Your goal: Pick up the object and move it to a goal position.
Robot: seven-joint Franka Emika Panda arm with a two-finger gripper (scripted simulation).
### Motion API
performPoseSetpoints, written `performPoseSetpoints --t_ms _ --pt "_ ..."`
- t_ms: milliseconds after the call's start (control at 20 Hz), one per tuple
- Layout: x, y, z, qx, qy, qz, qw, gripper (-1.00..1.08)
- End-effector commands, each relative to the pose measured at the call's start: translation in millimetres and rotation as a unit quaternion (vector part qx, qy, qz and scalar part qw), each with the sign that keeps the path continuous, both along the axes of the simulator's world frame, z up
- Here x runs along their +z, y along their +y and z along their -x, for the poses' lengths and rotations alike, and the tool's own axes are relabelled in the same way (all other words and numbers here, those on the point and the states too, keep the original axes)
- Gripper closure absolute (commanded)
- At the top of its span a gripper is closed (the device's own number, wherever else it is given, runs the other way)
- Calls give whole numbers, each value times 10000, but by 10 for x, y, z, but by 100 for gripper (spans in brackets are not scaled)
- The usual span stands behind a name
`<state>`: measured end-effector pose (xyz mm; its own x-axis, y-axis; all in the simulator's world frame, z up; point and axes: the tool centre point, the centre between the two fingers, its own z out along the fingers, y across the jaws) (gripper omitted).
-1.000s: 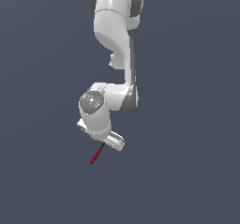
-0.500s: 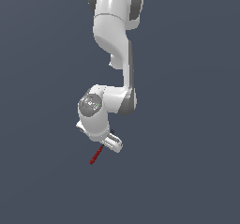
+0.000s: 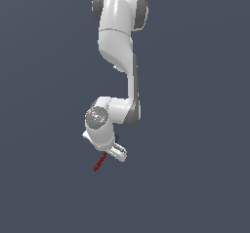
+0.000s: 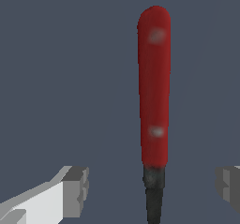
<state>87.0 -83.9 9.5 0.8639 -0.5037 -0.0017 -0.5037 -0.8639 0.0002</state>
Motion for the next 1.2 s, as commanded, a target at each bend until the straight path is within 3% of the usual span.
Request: performPoseSetpoints --t_ms 0,100,150,1150 --pt "-37 -4 -11 -3 -8 3 10000 -92" --pt "-33 -5 -16 -3 -8 3 10000 -92" --pt "-33 -5 -16 -3 -8 3 10000 108" --pt "199 12 55 -13 -14 5 10000 108"
